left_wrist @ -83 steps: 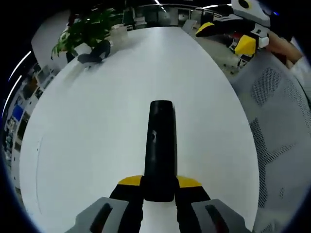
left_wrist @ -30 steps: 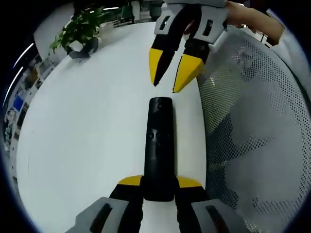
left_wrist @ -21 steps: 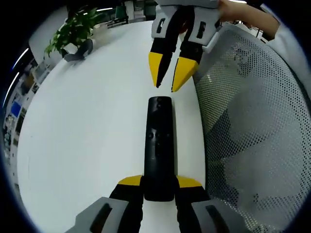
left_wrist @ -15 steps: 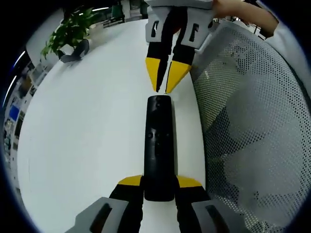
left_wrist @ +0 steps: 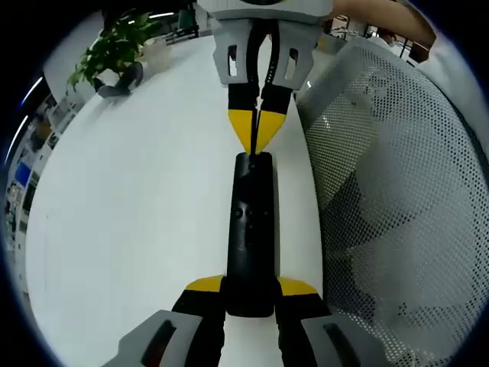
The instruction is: Press the specified remote control buttons in sequence, fully releasing each button before pressing the next.
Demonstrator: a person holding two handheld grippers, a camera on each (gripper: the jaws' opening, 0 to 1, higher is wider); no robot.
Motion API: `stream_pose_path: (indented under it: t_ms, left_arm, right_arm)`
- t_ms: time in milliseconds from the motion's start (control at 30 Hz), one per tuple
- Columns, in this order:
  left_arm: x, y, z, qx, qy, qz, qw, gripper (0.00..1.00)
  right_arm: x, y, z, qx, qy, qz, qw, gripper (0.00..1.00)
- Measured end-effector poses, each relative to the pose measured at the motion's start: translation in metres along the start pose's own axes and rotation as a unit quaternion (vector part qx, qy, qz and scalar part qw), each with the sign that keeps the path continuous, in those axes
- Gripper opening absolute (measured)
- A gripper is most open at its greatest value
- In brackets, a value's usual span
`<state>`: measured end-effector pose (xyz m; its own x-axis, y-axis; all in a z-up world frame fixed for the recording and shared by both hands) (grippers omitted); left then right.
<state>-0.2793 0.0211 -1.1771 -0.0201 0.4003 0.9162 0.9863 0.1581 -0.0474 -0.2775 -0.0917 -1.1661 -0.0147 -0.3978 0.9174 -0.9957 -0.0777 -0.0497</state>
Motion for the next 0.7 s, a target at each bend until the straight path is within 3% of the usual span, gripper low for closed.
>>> stream_pose_path:
  t_ms: [167,267,333,567,667,700]
  left_arm:
    - [0.0002,0.0003,0.0003,0.002,-0.003,0.001,1.0,0.24]
    - [0.0004,0.0003,0.0007,0.003,-0.008,0.001,1.0,0.24]
    - [0.0004,0.0001,0.0007,0.004,-0.01,0.0,0.9999,0.24]
    - [0.0003,0.0003,0.0008,0.005,-0.011,0.001,0.9999,0.24]
    - [0.0004,0.0002,0.001,0.005,-0.011,0.001,0.9999,0.24]
    - [0.0004,0.0002,0.001,0.005,-0.01,0.001,0.9999,0.24]
  right_arm:
    - [-0.0008,0.0004,-0.0015,0.017,0.016,-0.008,0.9997,0.0]
    - [-0.0021,-0.0004,-0.0028,0.061,0.039,-0.009,0.9973,0.0]
    - [-0.0037,-0.0004,-0.0047,0.059,0.041,-0.003,0.9974,0.0]
    - [-0.0045,-0.0039,-0.0073,0.001,-0.012,0.076,0.997,0.0]
    - [-0.0039,-0.0036,-0.007,-0.022,-0.022,0.086,0.9958,0.0]
    - [-0.0035,-0.0036,-0.0068,-0.04,-0.04,0.087,0.9946,0.0]
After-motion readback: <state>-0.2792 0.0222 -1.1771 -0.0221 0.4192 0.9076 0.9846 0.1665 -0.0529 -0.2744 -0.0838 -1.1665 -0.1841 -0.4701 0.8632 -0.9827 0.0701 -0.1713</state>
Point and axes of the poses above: the point that each gripper's makers call its tool centre point, and the gripper's own axes: x roughly backward along the fingers, y roughly to its left, z roughly out of its underside, the point moved 2 cm from there along x, roughly backward along the fingers, and after that the axes turned 6 degrees about x, right-handed, at the moved point
